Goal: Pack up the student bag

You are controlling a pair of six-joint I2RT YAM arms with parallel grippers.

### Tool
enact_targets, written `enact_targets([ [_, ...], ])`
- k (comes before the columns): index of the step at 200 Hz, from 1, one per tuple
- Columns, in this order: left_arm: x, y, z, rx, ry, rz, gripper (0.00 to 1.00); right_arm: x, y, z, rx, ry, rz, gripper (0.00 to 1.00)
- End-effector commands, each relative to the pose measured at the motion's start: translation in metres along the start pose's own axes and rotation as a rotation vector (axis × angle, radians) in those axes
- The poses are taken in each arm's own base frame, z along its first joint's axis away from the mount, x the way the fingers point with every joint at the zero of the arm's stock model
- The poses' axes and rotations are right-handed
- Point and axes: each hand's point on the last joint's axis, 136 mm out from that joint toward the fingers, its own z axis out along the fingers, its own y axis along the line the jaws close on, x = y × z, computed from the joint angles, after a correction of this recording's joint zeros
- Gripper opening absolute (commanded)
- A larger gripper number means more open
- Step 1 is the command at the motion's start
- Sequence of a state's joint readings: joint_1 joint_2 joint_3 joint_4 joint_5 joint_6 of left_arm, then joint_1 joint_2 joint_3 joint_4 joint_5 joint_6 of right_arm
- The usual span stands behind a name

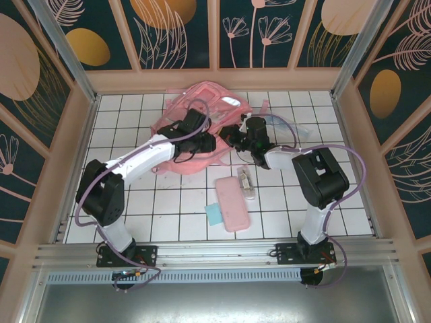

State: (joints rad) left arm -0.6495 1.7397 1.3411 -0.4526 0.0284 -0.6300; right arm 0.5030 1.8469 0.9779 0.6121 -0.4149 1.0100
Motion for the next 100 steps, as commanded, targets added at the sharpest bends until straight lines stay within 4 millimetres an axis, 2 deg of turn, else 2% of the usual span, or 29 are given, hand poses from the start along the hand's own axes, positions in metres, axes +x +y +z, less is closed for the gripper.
enact_targets([
  [1, 0.007, 0.016, 0.005, -0.054, -0.018, -0.093, 0.34, -0.015, 0.058, 0.002, -0.168, -0.055, -0.069, 0.00],
  [41, -0.002, 0.028, 0.016, -0.114, -0.088, -0.108, 0.45, -0.010, 0.061, 0.003, -0.182, -0.045, -0.070, 0.00],
  [62, -0.007, 0.033, 0.025, -0.152, -0.105, -0.098, 0.48, -0.006, 0.063, 0.003, -0.186, -0.035, -0.067, 0.00],
  [83, -0.007, 0.047, 0.033, -0.237, -0.101, -0.064, 0.43, -0.004, 0.062, 0.003, -0.192, -0.030, -0.061, 0.00],
  [92, -0.006, 0.054, 0.035, -0.275, -0.101, -0.049, 0.39, -0.004, 0.062, 0.002, -0.194, -0.032, -0.063, 0.00],
  [100, -0.006, 0.060, 0.035, -0.306, -0.110, -0.040, 0.31, -0.003, 0.063, 0.001, -0.195, -0.031, -0.065, 0.00],
])
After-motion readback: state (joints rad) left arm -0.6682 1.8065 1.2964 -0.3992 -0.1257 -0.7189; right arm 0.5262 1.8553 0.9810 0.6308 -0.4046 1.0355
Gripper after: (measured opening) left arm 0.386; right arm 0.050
